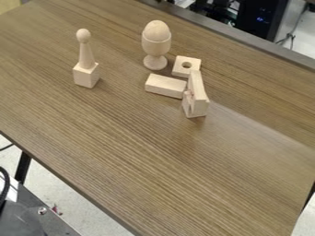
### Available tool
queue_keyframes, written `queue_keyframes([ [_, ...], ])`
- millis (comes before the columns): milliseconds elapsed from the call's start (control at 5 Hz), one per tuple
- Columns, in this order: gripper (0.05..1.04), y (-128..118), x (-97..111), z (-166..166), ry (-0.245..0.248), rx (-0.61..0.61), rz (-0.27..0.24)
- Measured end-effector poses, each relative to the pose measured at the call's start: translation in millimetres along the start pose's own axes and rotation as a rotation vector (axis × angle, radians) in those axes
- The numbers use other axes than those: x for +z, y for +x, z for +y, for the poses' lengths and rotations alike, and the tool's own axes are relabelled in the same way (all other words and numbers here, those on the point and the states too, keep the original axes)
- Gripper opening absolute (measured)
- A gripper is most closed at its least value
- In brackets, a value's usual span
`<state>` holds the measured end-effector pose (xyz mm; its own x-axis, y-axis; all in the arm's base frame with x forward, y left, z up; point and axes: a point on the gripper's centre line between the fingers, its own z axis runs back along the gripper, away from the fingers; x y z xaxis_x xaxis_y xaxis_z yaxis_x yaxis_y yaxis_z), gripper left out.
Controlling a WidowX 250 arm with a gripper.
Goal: Put the block on top of the other block
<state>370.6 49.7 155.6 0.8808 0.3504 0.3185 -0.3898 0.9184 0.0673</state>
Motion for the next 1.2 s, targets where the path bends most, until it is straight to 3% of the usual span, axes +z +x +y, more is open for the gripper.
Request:
queue_keyframes([
  [200,0.999,-6,-11,-1,0.011,-0.006,0.036],
  [600,0.999,-27,-25,7,0.079,0.318,0.082],
  [1000,0.999,-40,-31,7,0.135,0.719,0.046],
  [1200,0.999,-44,-36,4,0.123,0.891,0.040],
])
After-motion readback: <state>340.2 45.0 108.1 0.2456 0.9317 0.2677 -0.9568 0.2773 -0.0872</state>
